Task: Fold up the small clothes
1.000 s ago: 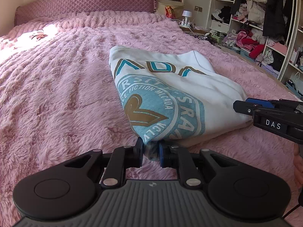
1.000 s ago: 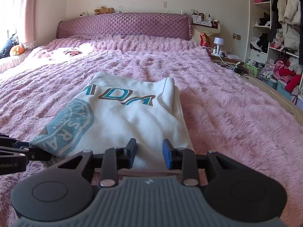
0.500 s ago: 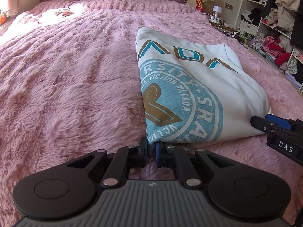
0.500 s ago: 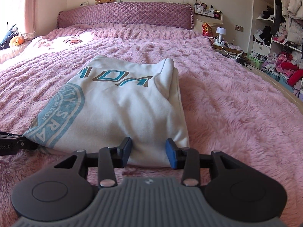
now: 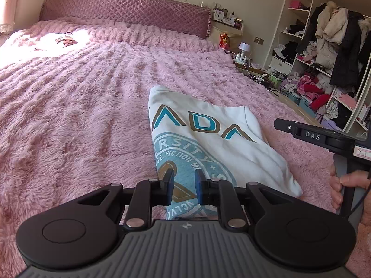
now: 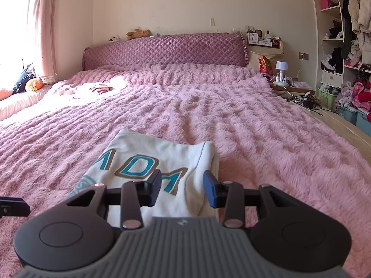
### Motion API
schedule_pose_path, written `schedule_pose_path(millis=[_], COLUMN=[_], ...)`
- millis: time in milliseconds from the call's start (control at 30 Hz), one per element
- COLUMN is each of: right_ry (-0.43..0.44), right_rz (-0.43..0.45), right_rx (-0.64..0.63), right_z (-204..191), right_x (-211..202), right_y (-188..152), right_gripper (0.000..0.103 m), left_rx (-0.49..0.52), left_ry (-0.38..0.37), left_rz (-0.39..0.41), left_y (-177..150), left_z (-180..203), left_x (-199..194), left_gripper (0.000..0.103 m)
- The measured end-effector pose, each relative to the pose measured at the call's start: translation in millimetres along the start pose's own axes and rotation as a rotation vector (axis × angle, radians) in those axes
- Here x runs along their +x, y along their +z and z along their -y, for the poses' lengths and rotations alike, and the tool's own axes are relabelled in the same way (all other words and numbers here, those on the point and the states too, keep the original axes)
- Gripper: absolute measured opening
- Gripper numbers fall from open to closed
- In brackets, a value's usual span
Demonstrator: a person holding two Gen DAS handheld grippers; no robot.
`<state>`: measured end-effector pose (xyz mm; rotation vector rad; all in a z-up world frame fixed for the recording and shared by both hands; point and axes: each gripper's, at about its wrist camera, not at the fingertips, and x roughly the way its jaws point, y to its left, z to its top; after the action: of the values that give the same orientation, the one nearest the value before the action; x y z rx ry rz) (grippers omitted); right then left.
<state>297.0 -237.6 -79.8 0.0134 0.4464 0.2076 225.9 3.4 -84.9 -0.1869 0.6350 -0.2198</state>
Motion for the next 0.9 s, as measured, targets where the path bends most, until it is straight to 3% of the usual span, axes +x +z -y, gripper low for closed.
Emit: schedule_pose_path(millis=[167,333,400,533,633,700,800,900], right_ry=[-0.036,-0.037,-0.031,-0.009,-0.013,-0.022,-0.055,-0.058], right_rz=[-0.024,-0.131,-0.159,-0.087,-0.004,-0.035,-0.151,-0.14], right_rx=[-0.027,0.031,0.048,0.023,-0.068,-0.092,-0.078,-0.046], right_z=[20,37,40,37,25,24,36,41], right_x=[75,135,148,146,139,151,181,180], right_y=[27,30,26,24,35,35,17,10], right_gripper=[0.035,0.036,0.013,0.009,0.009,0.009,0.009,0.012], left_rx=[-0.013,0.003,0.012,0.01,-0.004,0.013,0.027,0.026], left_ry=[-0.009,-0.005,-0.015,-0.024,-0.014,0.007,0.019,0.022], left_rz=[-0.049,-0.052,-0.052,-0.044,-0.024,-0.02,-0.016,-0.024], left_y=[-6,-19,-21,-22,-26,-30,-32,-33], left_z=[3,2,1,0,2,7,13,12], left_x=[35,44,46,45,45,48,50,51], left_gripper=[0.021,0.03,0.033,0.033,0.033,0.033,0.033,0.033])
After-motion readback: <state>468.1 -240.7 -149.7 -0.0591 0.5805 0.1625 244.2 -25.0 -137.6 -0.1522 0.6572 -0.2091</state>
